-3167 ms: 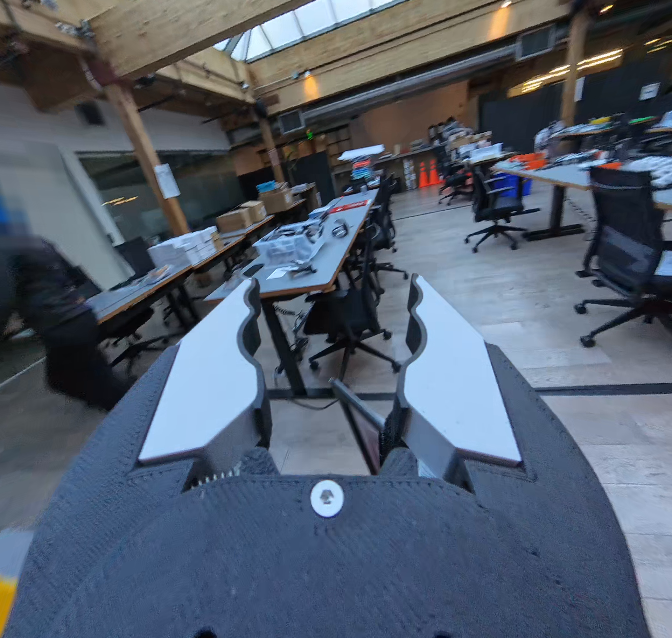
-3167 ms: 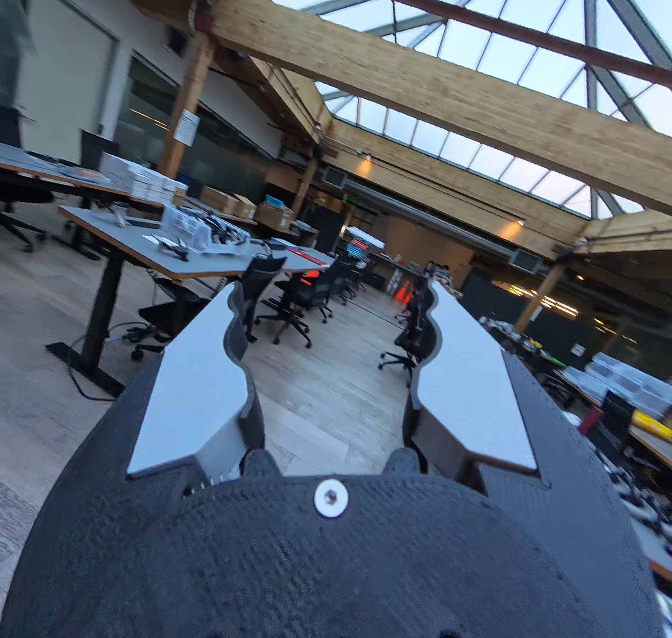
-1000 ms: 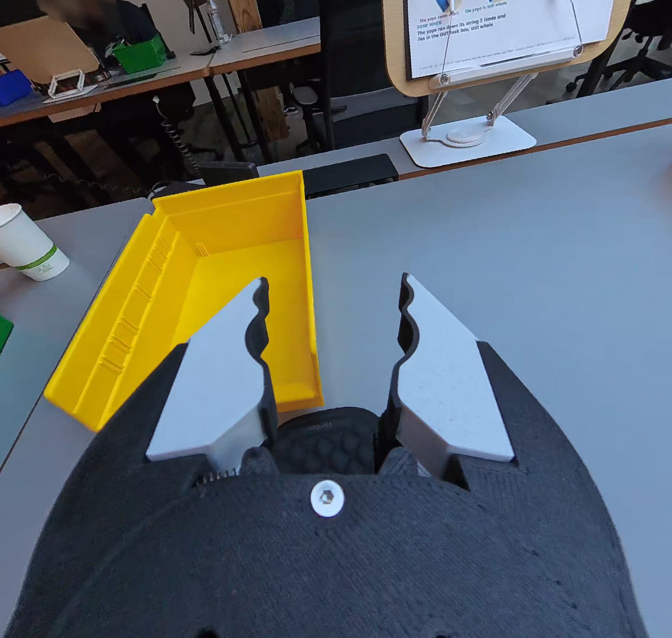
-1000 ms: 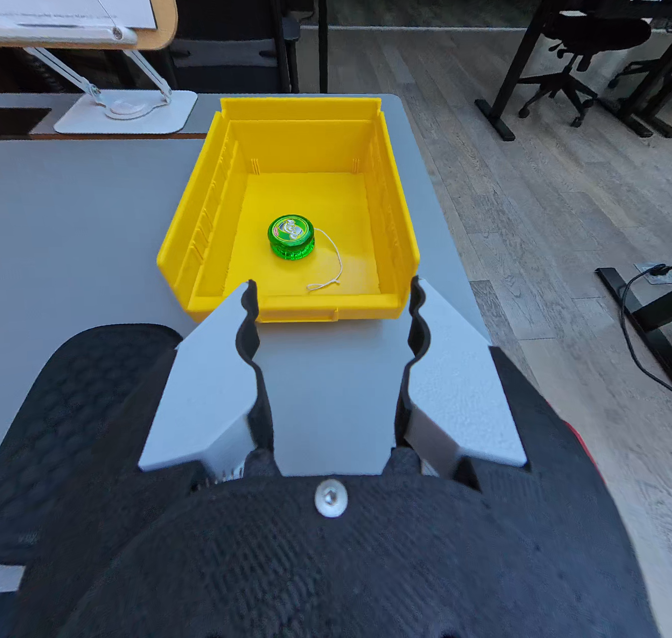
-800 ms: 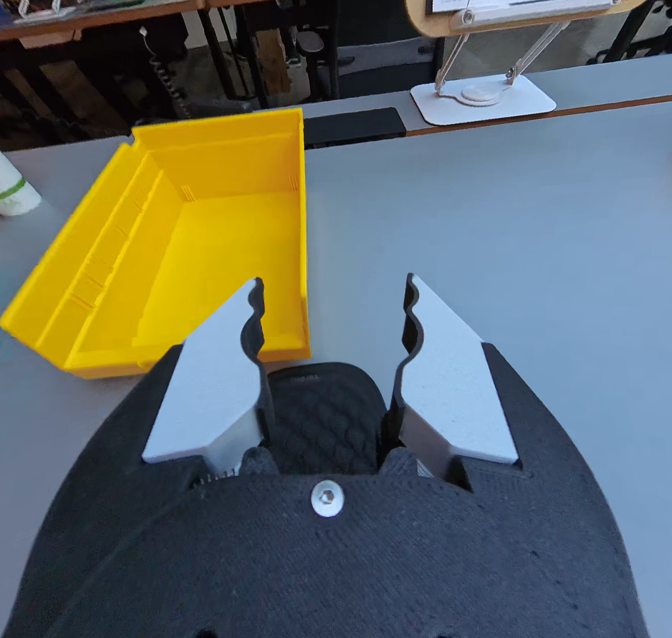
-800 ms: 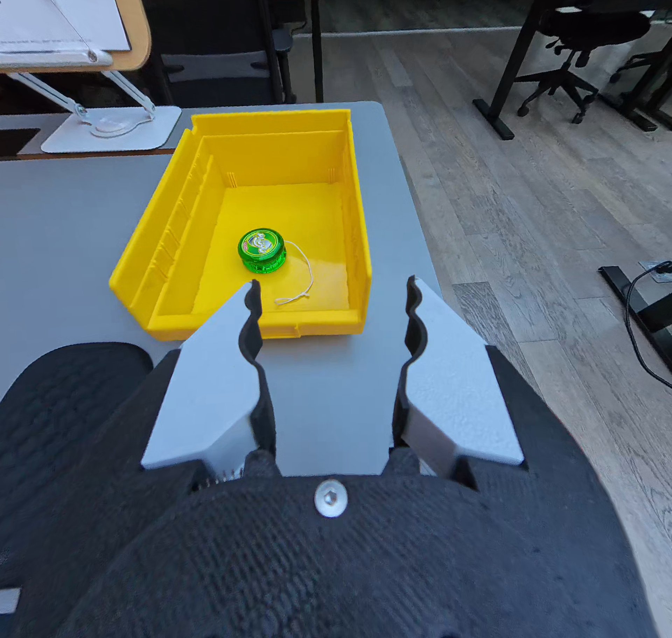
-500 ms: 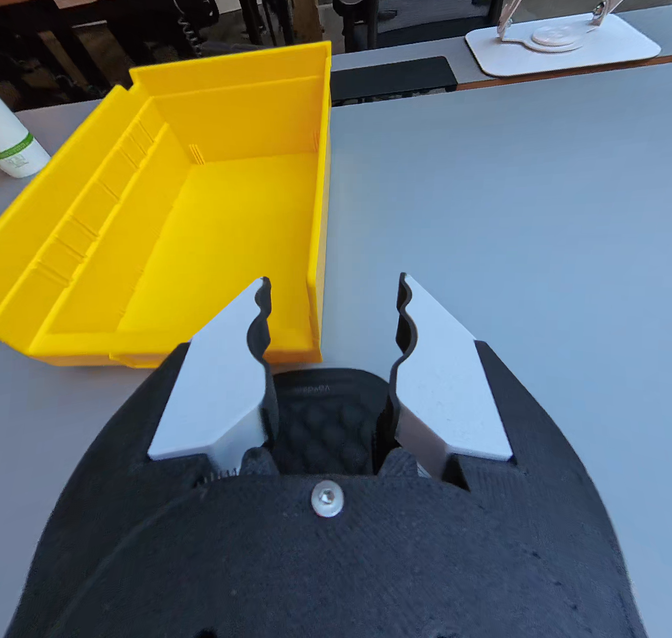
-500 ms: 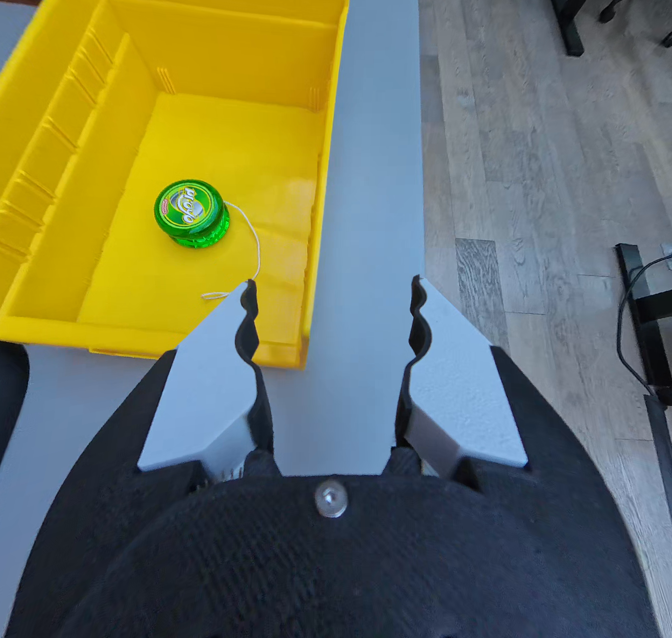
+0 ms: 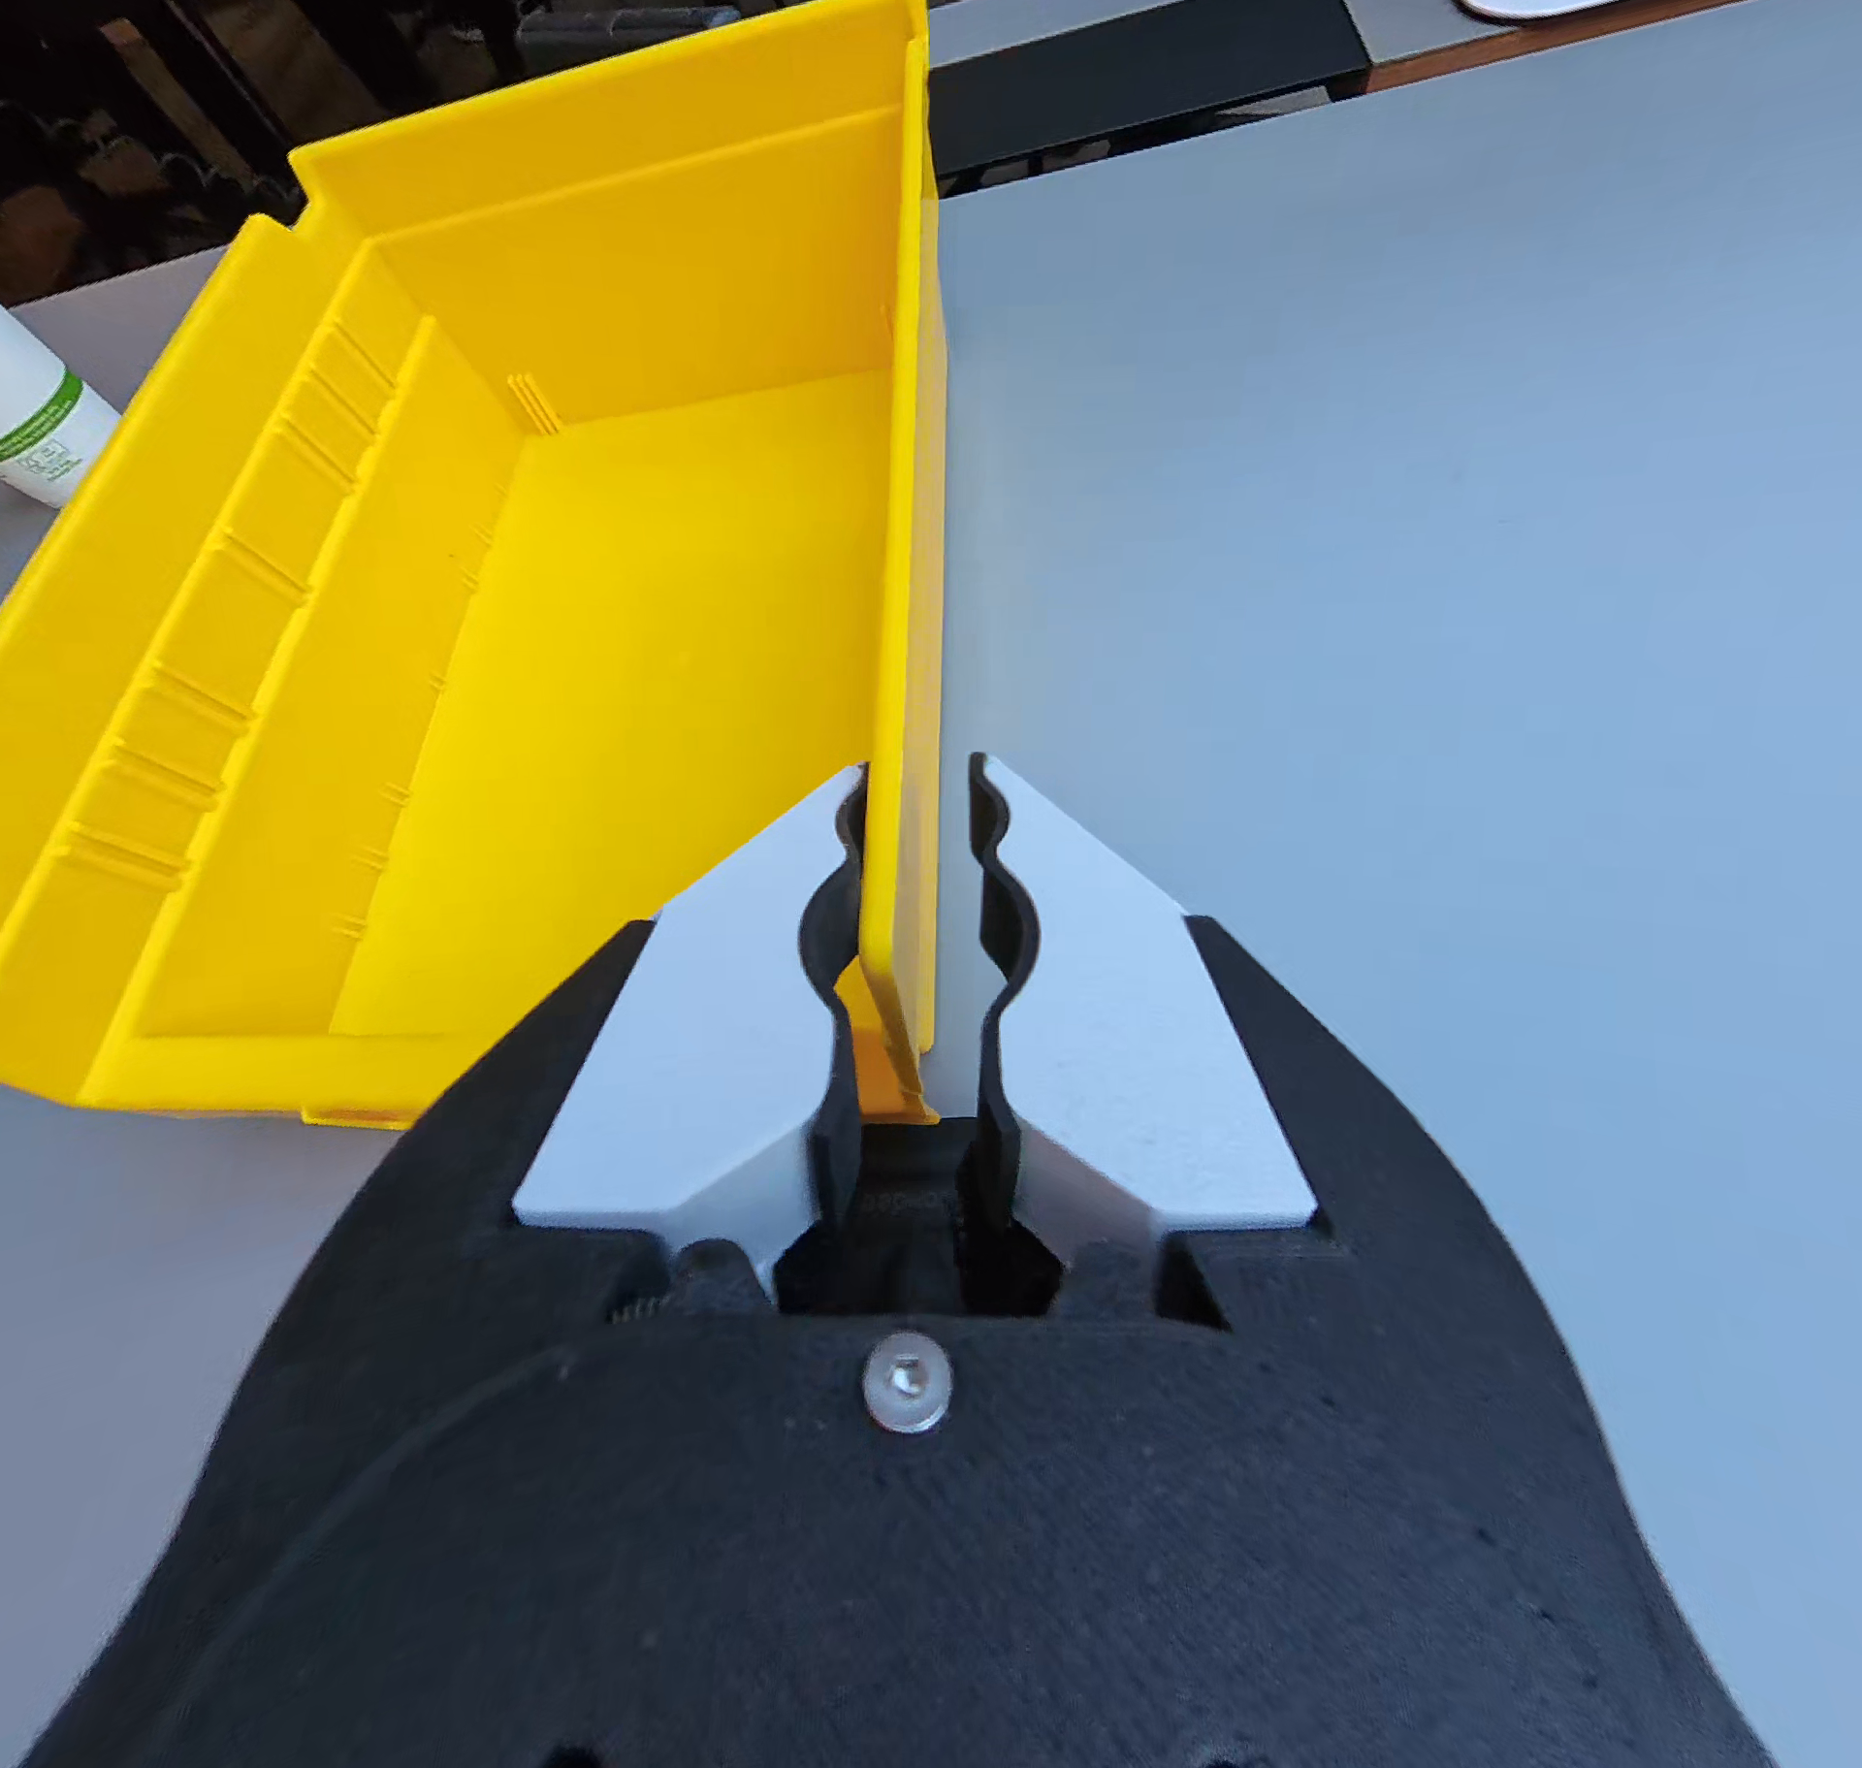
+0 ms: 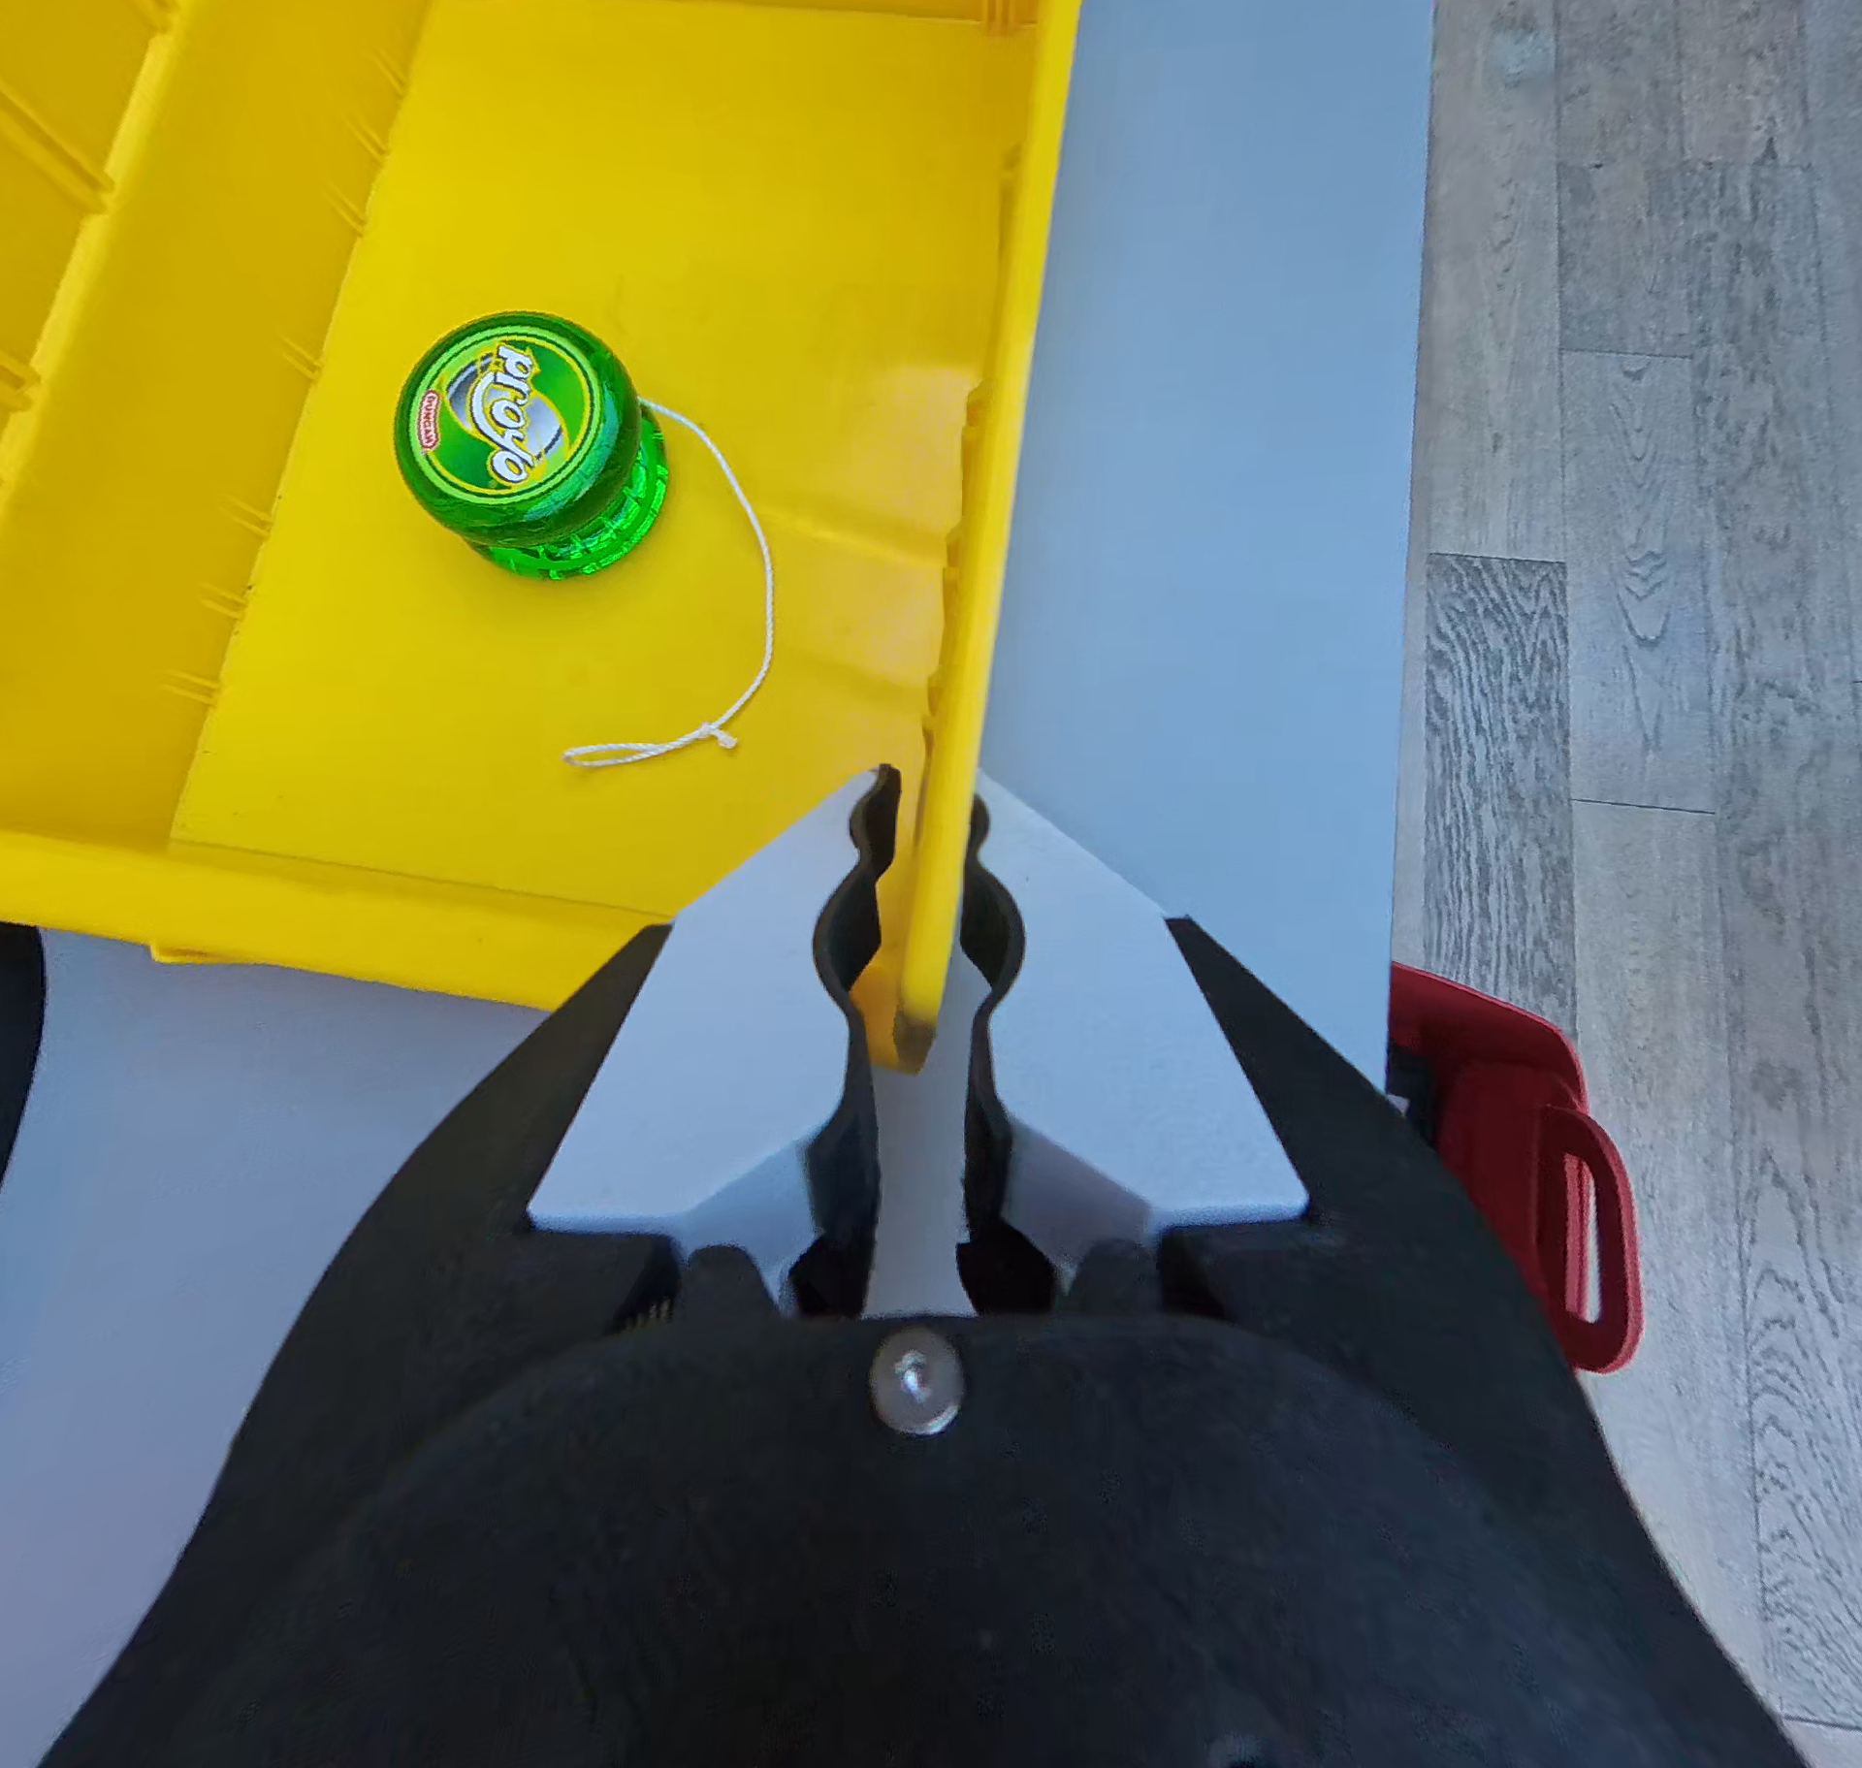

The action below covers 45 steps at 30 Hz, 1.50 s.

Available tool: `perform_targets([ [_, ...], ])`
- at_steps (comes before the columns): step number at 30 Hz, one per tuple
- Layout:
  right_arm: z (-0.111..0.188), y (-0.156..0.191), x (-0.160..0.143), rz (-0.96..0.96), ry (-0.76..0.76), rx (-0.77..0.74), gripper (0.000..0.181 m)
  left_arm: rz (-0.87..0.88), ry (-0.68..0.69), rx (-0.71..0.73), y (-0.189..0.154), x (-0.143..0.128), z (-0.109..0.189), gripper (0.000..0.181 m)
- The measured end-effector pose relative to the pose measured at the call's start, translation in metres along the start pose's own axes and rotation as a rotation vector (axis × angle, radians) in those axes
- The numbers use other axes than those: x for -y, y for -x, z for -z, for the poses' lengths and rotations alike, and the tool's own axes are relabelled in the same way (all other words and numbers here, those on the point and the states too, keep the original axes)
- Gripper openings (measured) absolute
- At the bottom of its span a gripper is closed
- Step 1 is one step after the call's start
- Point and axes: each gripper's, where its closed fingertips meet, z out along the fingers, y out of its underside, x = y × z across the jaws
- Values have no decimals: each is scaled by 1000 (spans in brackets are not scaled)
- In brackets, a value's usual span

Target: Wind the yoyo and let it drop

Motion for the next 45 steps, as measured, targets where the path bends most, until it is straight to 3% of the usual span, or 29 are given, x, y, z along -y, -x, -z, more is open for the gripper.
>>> perform_targets([
  [3,0,2,0,-6,2,-14,4,-9,3,3,4,0,-3,3],
  [15,-7,45,5,53,15,-1,6,-37,-22,-42,-29,11,-7,3],
  [34,-29,157,21,174,28,87,7,-134,-62,-164,-140,28,9,5],
  [43,-33,182,24,163,13,104,9,-168,-90,-243,-202,38,19,8],
  [45,-31,186,24,157,-3,116,21,-159,-122,-273,-215,40,27,17],
])
